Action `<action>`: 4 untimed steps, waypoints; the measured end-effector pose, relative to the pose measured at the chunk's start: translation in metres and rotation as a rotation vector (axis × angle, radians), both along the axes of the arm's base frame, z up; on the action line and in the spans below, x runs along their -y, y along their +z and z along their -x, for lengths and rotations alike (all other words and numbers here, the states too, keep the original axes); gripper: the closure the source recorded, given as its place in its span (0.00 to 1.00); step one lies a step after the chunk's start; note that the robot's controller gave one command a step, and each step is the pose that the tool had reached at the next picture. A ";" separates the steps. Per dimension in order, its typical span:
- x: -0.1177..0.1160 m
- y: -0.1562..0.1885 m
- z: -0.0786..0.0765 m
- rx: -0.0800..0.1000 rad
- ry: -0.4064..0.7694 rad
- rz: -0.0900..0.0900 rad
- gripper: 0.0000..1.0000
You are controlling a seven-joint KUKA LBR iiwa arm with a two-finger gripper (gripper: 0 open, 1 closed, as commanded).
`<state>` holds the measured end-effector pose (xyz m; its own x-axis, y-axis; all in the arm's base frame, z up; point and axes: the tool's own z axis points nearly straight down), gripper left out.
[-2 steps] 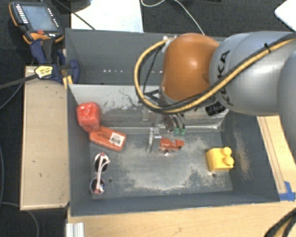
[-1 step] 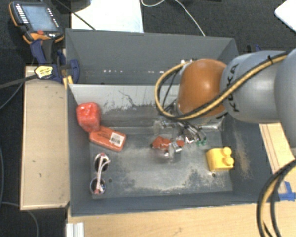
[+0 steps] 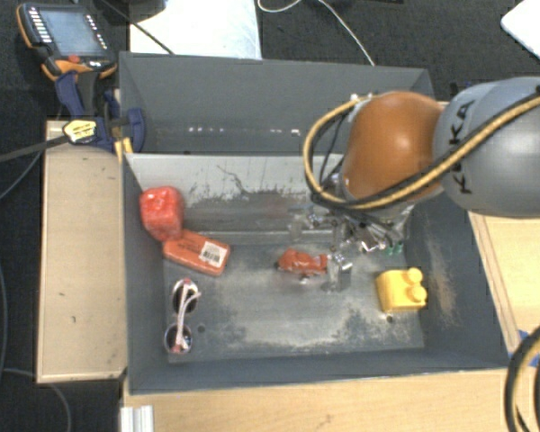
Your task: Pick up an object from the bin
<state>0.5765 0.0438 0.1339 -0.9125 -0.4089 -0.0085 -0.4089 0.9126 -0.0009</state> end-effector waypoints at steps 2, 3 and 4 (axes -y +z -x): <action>-0.004 -0.063 -0.003 0.000 -0.089 -0.002 0.00; -0.002 -0.063 -0.001 -0.005 -0.096 -0.002 1.00; -0.002 -0.063 -0.001 -0.005 -0.096 -0.002 1.00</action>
Offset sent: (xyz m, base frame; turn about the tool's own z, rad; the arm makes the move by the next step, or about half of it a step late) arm 0.0026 0.0034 -0.0639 0.0864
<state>0.5777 0.0462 0.0706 -0.9477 -0.3191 -0.0041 -0.3192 0.9477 0.0027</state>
